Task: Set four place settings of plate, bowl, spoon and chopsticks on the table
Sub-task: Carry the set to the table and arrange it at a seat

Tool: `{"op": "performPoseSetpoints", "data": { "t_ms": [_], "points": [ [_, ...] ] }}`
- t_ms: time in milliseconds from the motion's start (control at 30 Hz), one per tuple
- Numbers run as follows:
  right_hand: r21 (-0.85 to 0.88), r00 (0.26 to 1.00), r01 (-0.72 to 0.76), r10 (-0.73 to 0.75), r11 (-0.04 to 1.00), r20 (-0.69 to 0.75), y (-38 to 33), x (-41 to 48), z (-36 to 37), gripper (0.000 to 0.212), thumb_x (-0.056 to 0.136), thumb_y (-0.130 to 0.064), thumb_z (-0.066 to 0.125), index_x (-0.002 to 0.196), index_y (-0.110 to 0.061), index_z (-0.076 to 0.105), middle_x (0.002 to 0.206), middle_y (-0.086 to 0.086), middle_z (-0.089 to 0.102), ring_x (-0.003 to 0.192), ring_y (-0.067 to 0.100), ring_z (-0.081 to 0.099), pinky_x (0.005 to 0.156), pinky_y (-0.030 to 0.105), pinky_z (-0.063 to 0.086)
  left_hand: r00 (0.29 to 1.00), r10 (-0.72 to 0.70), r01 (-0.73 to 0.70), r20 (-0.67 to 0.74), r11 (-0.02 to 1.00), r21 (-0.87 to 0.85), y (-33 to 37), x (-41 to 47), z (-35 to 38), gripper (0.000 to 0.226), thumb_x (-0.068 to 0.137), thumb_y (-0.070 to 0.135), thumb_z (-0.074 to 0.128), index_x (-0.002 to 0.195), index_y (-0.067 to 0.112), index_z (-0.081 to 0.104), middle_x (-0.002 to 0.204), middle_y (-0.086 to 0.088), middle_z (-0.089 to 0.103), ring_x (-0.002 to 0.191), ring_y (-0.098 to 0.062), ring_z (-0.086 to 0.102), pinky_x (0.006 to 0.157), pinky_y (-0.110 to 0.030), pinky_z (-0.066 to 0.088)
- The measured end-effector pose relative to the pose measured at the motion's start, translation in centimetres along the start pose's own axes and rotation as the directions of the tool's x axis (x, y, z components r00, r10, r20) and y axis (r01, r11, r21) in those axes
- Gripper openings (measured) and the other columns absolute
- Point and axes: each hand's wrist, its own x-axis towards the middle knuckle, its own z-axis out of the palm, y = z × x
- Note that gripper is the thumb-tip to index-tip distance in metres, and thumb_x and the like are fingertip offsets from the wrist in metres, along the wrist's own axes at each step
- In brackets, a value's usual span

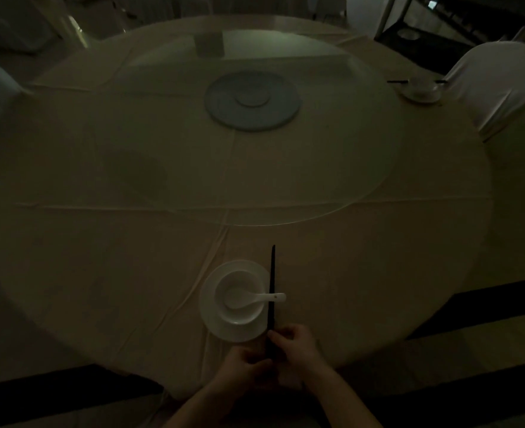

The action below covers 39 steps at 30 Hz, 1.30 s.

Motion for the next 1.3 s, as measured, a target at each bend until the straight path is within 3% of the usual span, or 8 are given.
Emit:
{"op": "performPoseSetpoints", "data": {
  "t_ms": [67,233,400,533,833,1000,1133,1300],
  "points": [
    [-0.030,1.000,0.011,-0.010,1.000,0.013,-0.1,0.2,0.0,0.010,0.089,-0.013,0.071,0.080,-0.009,0.074,0.078,0.006,0.078,0.074,0.017,0.075,0.060,0.025,0.056,1.000,-0.008,0.008,0.002,0.999,-0.038,0.2,-0.1,-0.1,0.016,0.084,-0.011,0.063,0.084,0.002,0.072,0.067,-0.003,0.075,0.062,-0.013,0.072,0.057,-0.024,0.058],
    [-0.115,0.999,0.037,-0.037,0.993,0.007,-0.1,0.5,-0.1,0.025,0.087,-0.021,0.074,0.096,0.002,0.074,0.093,0.015,0.076,0.089,0.027,0.074,0.082,0.044,0.059,1.000,-0.007,0.007,0.001,0.998,-0.062,0.2,-0.1,-0.3,0.014,0.084,-0.011,0.064,0.085,0.001,0.071,0.065,-0.005,0.074,0.060,-0.014,0.072,0.053,-0.023,0.055],
    [-0.072,0.999,0.037,-0.037,0.997,0.005,-0.1,0.4,0.1,0.028,0.087,-0.017,0.074,0.098,0.009,0.072,0.097,0.023,0.074,0.096,0.037,0.071,0.087,0.052,0.055,1.000,0.003,-0.002,0.010,0.997,-0.076,0.4,-0.2,-0.4,0.020,0.085,-0.011,0.062,0.097,0.004,0.069,0.070,-0.002,0.076,0.065,-0.013,0.073,0.055,-0.025,0.057],
    [-0.067,1.000,0.029,-0.029,0.997,0.010,-0.1,0.5,0.1,0.030,0.087,-0.017,0.074,0.100,0.009,0.071,0.101,0.024,0.074,0.099,0.038,0.070,0.091,0.053,0.054,1.000,-0.014,0.014,-0.006,0.998,-0.065,0.4,-0.1,-0.4,0.021,0.085,-0.008,0.064,0.106,-0.006,0.066,0.071,-0.005,0.075,0.064,-0.016,0.072,0.056,-0.029,0.059],
    [-0.016,1.000,0.011,-0.011,1.000,0.008,0.3,0.6,0.1,0.029,0.088,-0.015,0.072,0.103,0.009,0.070,0.104,0.026,0.072,0.101,0.039,0.069,0.093,0.055,0.053,1.000,-0.010,0.010,0.002,0.997,-0.078,0.3,-0.3,-0.5,0.024,0.084,-0.001,0.069,0.107,0.006,0.069,0.087,-0.006,0.078,0.079,-0.021,0.075,0.060,-0.031,0.059],
    [0.012,1.000,-0.010,0.010,1.000,-0.001,0.6,0.9,0.1,0.015,0.089,-0.013,0.071,0.091,0.001,0.072,0.097,0.022,0.074,0.089,0.030,0.072,0.080,0.040,0.058,1.000,0.007,-0.007,0.007,0.999,-0.031,0.2,-0.3,-0.4,0.022,0.085,-0.002,0.067,0.106,0.004,0.068,0.084,-0.005,0.077,0.075,-0.017,0.073,0.063,-0.032,0.059],
    [0.024,1.000,-0.025,0.024,0.999,0.007,0.8,1.2,0.1,0.024,0.089,-0.014,0.071,0.102,0.006,0.072,0.101,0.023,0.074,0.098,0.037,0.071,0.091,0.052,0.055,1.000,0.021,-0.020,-0.015,1.000,0.014,0.4,-0.3,-0.2,0.024,0.084,0.000,0.070,0.108,0.002,0.069,0.087,-0.007,0.076,0.079,-0.017,0.073,0.072,-0.035,0.060],
    [-0.025,1.000,0.002,-0.001,1.000,0.017,0.8,1.3,-0.2,0.022,0.088,-0.019,0.073,0.098,0.000,0.075,0.096,0.016,0.077,0.093,0.030,0.073,0.088,0.047,0.058,1.000,-0.011,0.011,-0.015,1.000,-0.009,0.3,-0.5,-0.1,0.021,0.085,0.001,0.069,0.105,-0.001,0.069,0.078,-0.003,0.077,0.073,-0.015,0.073,0.061,-0.028,0.058]
  ]
}}
